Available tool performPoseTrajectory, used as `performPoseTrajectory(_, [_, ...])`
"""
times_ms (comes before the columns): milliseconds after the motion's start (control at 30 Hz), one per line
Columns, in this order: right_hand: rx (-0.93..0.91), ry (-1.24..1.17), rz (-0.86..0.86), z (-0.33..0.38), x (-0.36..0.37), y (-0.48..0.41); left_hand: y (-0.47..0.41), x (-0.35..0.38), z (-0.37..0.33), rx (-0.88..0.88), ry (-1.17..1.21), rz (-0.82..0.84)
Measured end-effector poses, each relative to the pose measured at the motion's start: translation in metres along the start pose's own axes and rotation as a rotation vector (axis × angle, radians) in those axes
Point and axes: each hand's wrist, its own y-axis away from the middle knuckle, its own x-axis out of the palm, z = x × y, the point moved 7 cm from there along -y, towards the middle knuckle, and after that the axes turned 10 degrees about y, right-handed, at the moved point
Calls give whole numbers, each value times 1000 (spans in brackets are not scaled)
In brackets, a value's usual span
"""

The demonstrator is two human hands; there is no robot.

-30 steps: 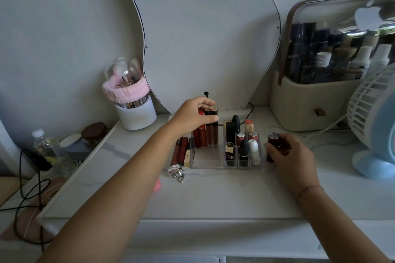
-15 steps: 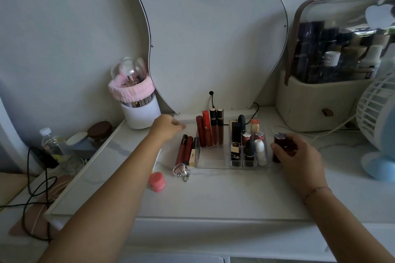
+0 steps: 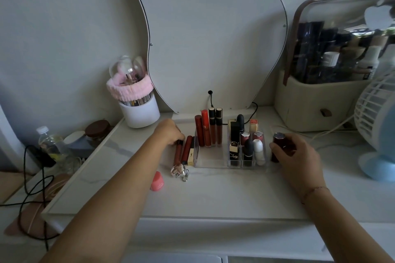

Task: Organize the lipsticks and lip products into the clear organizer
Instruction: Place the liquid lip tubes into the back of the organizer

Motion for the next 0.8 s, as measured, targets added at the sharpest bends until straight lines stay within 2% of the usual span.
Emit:
performPoseTrajectory(167, [-4,-8,14,0,1,1,11,-13,-3,0,73,-27])
performPoseTrajectory(300, [0,-14,22,0,2,1,18,-46,-10,29,380,-88])
performPoseTrajectory(467, [10,-28,20,0,2,0,47,-84,-50,236,658,-72])
performPoseTrajectory(667, [17,-39,15,-1,0,1,88,-76,-120,544,612,14])
performPoseTrajectory(800, [22,-44,14,-1,-1,1,88,-51,-122,565,465,-4])
